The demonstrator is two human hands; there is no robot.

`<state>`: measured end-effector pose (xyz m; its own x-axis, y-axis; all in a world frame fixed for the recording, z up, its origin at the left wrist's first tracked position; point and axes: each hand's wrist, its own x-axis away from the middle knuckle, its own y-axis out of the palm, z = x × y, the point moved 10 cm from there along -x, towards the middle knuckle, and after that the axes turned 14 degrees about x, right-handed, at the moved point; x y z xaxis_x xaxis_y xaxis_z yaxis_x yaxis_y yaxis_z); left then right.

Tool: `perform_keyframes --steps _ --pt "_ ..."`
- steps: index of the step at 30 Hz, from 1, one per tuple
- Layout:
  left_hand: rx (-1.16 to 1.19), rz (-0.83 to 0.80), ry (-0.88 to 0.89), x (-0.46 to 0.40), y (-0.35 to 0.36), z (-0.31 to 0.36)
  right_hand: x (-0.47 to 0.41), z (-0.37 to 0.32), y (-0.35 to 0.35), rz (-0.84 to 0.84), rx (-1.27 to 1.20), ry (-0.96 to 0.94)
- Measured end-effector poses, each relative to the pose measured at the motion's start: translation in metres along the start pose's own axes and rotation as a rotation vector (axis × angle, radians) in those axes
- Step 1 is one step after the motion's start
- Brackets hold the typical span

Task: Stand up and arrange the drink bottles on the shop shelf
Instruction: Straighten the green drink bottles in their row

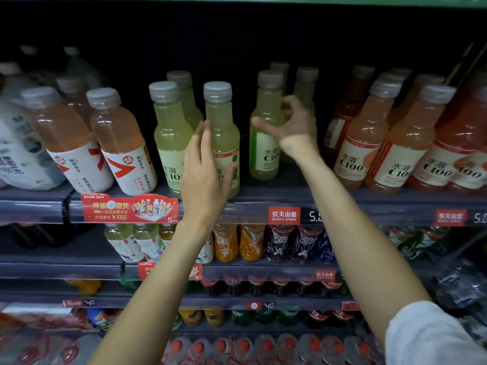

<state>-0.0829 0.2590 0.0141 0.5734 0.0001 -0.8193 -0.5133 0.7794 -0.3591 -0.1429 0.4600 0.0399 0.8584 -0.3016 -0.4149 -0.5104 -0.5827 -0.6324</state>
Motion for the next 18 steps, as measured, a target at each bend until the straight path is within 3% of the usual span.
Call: perform_keyframes --steps 3,8,18 --pt "-0.019 0.0 0.009 -0.001 -0.001 0.001 -0.003 -0.009 0.022 -0.089 0.011 -0.012" --pt "-0.024 -0.003 0.011 0.0 -0.001 -0.001 -0.003 -0.006 0.044 -0.283 -0.194 0.009" --pt "-0.006 -0.02 0.011 -0.001 0.0 -0.002 -0.01 -0.02 0.068 -0.374 -0.322 0.041"
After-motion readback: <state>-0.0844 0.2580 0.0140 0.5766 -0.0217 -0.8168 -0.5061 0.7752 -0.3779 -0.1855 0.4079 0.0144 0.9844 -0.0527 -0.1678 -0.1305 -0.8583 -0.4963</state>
